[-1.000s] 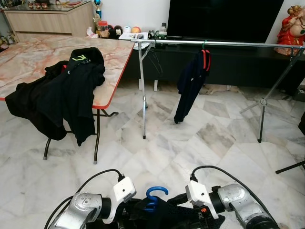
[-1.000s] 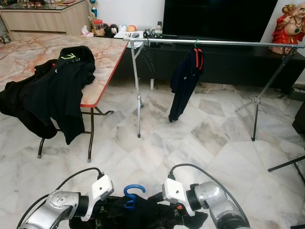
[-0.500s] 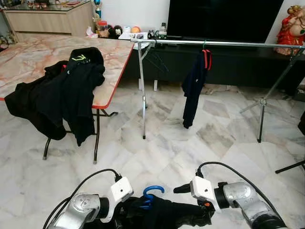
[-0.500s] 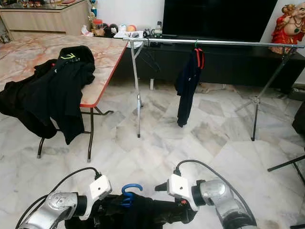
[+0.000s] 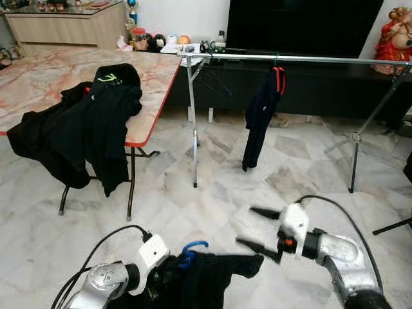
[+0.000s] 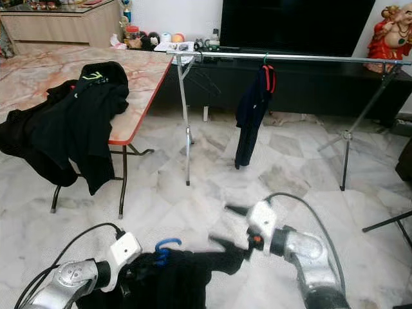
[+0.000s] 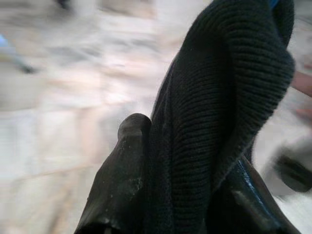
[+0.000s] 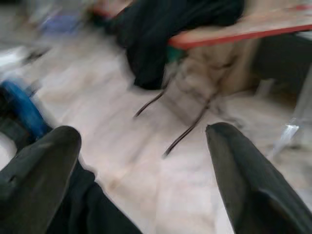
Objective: Hang hanger
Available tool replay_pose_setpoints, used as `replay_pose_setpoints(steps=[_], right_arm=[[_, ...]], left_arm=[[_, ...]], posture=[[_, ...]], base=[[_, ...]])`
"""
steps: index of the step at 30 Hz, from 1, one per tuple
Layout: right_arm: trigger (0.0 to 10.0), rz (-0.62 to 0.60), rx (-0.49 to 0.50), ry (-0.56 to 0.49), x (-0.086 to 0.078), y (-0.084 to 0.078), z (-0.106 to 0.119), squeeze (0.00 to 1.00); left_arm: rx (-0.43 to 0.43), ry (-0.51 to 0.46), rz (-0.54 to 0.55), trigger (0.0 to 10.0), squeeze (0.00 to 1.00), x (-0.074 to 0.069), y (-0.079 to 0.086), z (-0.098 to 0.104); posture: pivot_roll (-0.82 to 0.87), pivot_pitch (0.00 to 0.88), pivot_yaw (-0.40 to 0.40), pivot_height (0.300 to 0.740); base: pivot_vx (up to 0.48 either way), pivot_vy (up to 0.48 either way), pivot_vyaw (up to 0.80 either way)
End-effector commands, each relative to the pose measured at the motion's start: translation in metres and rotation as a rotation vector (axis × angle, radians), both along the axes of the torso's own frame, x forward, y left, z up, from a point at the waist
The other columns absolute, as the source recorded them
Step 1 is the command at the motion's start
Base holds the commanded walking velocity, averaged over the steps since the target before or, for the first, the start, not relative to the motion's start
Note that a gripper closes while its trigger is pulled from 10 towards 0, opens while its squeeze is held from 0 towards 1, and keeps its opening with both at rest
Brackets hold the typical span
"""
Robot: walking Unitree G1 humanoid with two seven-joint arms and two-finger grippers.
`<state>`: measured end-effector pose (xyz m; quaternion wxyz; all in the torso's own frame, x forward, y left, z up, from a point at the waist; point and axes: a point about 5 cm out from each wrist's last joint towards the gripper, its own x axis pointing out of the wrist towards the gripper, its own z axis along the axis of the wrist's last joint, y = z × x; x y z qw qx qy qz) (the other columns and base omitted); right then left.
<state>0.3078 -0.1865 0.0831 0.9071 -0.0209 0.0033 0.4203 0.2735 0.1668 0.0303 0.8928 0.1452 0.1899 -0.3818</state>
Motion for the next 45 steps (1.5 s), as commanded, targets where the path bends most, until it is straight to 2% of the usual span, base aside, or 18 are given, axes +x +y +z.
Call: replay_pose_setpoints(steps=[1, 2, 3, 4, 5, 8, 9, 10, 12, 17, 19, 22, 24, 26, 31, 34, 39, 45], right_arm=[[10.0, -0.18, 0.152, 0.008, -0.001, -0.01, -0.002, 0.0], [10.0, -0.241, 0.191, 0.019, -0.002, -0.011, -0.006, 0.0], [10.0, -0.338, 0.232, 0.05, -0.005, -0.013, -0.016, 0.0], [10.0, -0.338, 0.232, 0.05, -0.005, -0.013, -0.016, 0.0], [10.0, -0.475, 0.243, 0.136, -0.011, -0.014, -0.035, 0.0], [10.0, -0.675, 0.25, 0.295, -0.024, -0.016, -0.066, 0.0], [10.0, -0.791, 0.221, 0.398, -0.036, -0.016, -0.085, 0.0], [10.0, -0.791, 0.221, 0.398, -0.036, -0.016, -0.085, 0.0], [10.0, -0.898, 0.141, 0.515, -0.054, -0.015, -0.107, 0.0], [10.0, -1.026, 0.07, 0.681, -0.078, -0.016, -0.131, 0.0], [10.0, -0.984, -0.03, 0.76, -0.092, -0.007, -0.144, 0.0], [10.0, -0.973, -0.088, 0.794, -0.1, -0.001, -0.151, 0.0], [10.0, -1.038, -0.042, 0.802, -0.102, -0.002, -0.152, 0.0], [10.0, -1.053, -0.02, 0.808, -0.103, -0.001, -0.152, 0.0], [10.0, -1.027, -0.08, 0.816, -0.109, -0.005, -0.155, 0.0], [10.0, -1.052, -0.082, 0.837, -0.114, -0.008, -0.158, 0.0], [10.0, -1.075, -0.086, 0.856, -0.122, -0.015, -0.161, 0.0], [10.0, -1.031, -0.134, 0.857, -0.126, -0.013, -0.163, 0.0]], left_arm=[[-0.007, -0.078, 0.076, 1.7, 0.0, 0.006, 0.005, 0.006], [0.0, -0.1, 0.106, 3.4, 0.0, 0.007, 0.007, 0.007], [0.001, -0.112, 0.151, 4.1, 0.0, 0.007, 0.009, 0.006], [0.001, -0.112, 0.151, 4.1, 0.0, 0.007, 0.009, 0.006], [-0.001, -0.129, 0.17, 10.0, 0.0, 0.006, 0.011, 0.006], [-0.024, -0.148, 0.215, 10.0, 0.0, 0.001, 0.014, 0.005], [-0.034, -0.172, 0.257, 10.0, 0.0, -0.002, 0.018, 0.005], [-0.034, -0.172, 0.257, 10.0, 0.0, -0.002, 0.018, 0.005], [-0.049, -0.205, 0.321, 10.0, 0.0, -0.005, 0.023, 0.007], [-0.079, -0.243, 0.447, 10.0, 0.0, -0.01, 0.033, 0.01], [-0.102, -0.233, 0.485, 10.0, 0.0, -0.015, 0.037, 0.01], [-0.105, -0.218, 0.494, 10.0, 0.0, -0.021, 0.037, 0.007], [-0.119, -0.19, 0.489, 10.0, 0.0, -0.027, 0.035, 0.004], [-0.141, -0.177, 0.52, 10.0, 0.0, -0.029, 0.036, 0.005], [-0.119, -0.192, 0.534, 10.0, 0.0, -0.027, 0.039, 0.007], [-0.092, -0.186, 0.547, 10.0, 0.0, -0.032, 0.048, 0.006], [-0.062, -0.179, 0.622, 10.0, 0.0, -0.045, 0.078, 0.009], [-0.084, -0.177, 0.638, 10.0, 0.0, -0.049, 0.077, 0.01]], posture=[[0.06, 0.002, 0.004, 0.74], [0.06, 0.0, 0.006, 0.74], [0.06, 0.0, 0.009, 0.74], [0.06, 0.0, 0.009, 0.74], [0.06, 0.0, 0.013, 0.74], [0.05, 0.0, 0.016, 0.74], [0.06, 0.0, 0.015, 0.74], [0.06, 0.0, 0.015, 0.74], [0.07, 0.0, 0.01, 0.74], [0.07, 0.009, -0.005, 0.74], [0.07, 0.018, -0.011, 0.74], [0.07, 0.021, -0.01, 0.74], [0.06, 0.024, 0.001, 0.74], [0.05, 0.029, 0.005, 0.74], [0.04, 0.031, 0.01, 0.74], [0.03, 0.029, 0.014, 0.74], [0.06, 0.019, 0.007, 0.74], [0.07, 0.012, -0.002, 0.74]], base=[[0.0, 0.0, 0.0], [0.0, 0.0, 0.0], [0.0, 0.0, 0.0], [0.0, 0.0, 0.0], [0.0, 0.0, 0.0], [0.0, 0.0, 0.0], [0.0, 0.0, 0.0], [0.0, 0.0, 0.0], [0.0, 0.0, 0.0], [0.0, 0.0, 0.0], [0.0, 0.0, 0.0], [0.0, 0.0, 0.0], [0.0, 0.0, 0.0], [0.0, 0.0, 0.0], [0.0, 0.0, 0.0], [0.0, 0.0, 0.0], [0.0, 0.0, 0.0], [0.0, 0.0, 0.0]])
